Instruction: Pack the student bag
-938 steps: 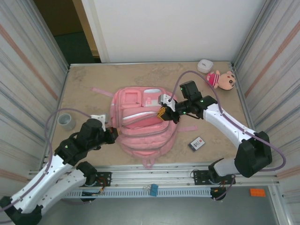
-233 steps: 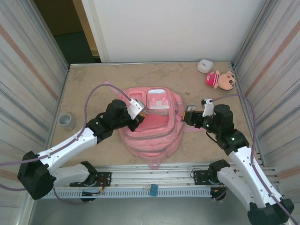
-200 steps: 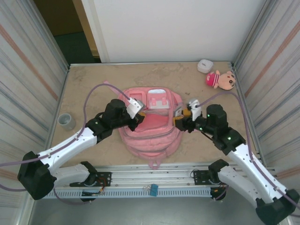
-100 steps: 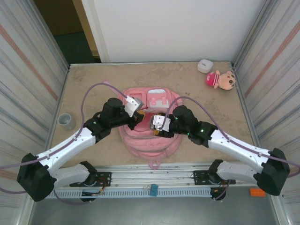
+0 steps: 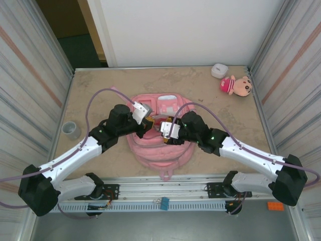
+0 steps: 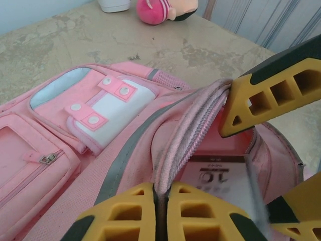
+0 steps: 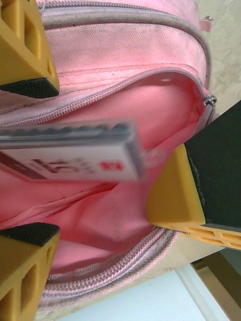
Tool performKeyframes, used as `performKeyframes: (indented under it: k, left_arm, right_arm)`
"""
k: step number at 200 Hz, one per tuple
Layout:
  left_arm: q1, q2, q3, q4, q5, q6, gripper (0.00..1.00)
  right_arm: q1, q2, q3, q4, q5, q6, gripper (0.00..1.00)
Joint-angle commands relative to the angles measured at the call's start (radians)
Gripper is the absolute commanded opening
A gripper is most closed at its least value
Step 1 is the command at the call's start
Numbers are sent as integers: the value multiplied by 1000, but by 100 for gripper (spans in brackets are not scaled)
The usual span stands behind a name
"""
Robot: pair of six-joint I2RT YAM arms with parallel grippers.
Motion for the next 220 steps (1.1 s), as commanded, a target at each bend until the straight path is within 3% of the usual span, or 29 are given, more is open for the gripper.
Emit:
performKeyframes:
  k: [1,43,88,97,109,121,140,158,185,220]
  left_arm:
    - [7,-62,43,85,15,0,0]
    - [7,-67,88,1,-16,94,0]
    - [1,-52,89,-32,189,248,4]
    - [-2,-48,89,-47,193,269,13]
    - [0,-50,100,-89,174,267,40]
    - [4,-78,102,-135,143,248,61]
    - [32,-163,55,-180,71,191,73]
    - [109,-258,-8,-241,27,101,76]
    - [242,-367,-81,-352,117,10,75]
    - [269,-452,-140,-459,228,232,74]
  right_arm:
    - [-4,-30,31,-71,44,2,64]
    - [-7,-81,9,-102,61,16,57]
    - [-77,-171,5,-56,-49,129,66]
    - [-81,-165,18,-72,-65,131,67]
    - [-82,-152,40,-96,-74,139,67]
    - [-83,-152,54,-125,-93,144,67]
    - [-81,-152,59,-180,-117,138,67]
    - [-43,-117,82,-273,-85,80,67]
    - [20,-51,108,-299,-30,0,67]
    - [28,63,129,-192,-64,-48,66]
